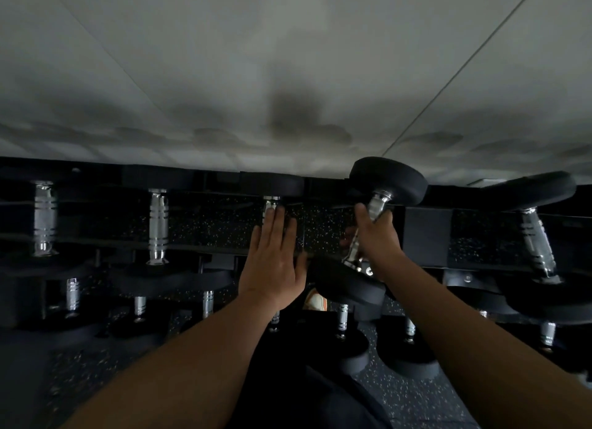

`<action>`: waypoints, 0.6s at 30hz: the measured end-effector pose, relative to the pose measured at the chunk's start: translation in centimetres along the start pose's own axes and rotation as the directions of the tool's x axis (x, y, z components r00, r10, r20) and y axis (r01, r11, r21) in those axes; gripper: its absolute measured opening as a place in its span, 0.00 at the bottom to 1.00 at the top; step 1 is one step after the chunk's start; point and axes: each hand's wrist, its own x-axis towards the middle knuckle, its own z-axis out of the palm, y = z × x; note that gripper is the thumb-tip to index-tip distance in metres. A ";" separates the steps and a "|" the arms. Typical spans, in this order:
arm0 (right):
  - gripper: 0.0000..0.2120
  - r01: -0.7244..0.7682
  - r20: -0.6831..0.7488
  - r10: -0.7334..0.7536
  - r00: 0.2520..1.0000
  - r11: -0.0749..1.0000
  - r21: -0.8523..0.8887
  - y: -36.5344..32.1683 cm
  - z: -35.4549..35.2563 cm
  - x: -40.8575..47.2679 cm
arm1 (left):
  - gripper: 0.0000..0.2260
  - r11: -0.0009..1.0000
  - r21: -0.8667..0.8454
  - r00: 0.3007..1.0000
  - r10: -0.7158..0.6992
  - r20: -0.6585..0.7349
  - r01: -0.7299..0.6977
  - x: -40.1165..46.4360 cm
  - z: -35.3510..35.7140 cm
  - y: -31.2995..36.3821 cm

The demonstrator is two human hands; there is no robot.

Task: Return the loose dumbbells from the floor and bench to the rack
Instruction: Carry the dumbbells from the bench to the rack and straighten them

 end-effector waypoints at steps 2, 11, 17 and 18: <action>0.18 0.022 -0.014 -0.023 1.000 0.999 -0.029 0.0 -0.1 0.0 | 0.30 0.999 -0.042 1.000 0.010 0.016 -0.009 0.0 -0.1 -0.1; 0.15 0.033 -0.008 -0.033 0.999 0.999 0.036 0.1 0.1 0.4 | 0.30 0.998 -0.055 0.999 -0.002 0.040 0.005 0.1 0.2 -0.3; 0.14 0.062 -0.049 -0.063 0.997 0.998 -0.026 0.2 -0.7 0.1 | 0.30 0.998 -0.055 0.998 -0.015 0.060 0.018 0.2 0.3 -0.2; 0.13 0.068 -0.040 -0.070 0.997 0.996 -0.050 0.1 -1.0 0.1 | 0.30 0.998 -0.057 0.998 -0.015 0.064 0.019 0.2 0.3 -0.2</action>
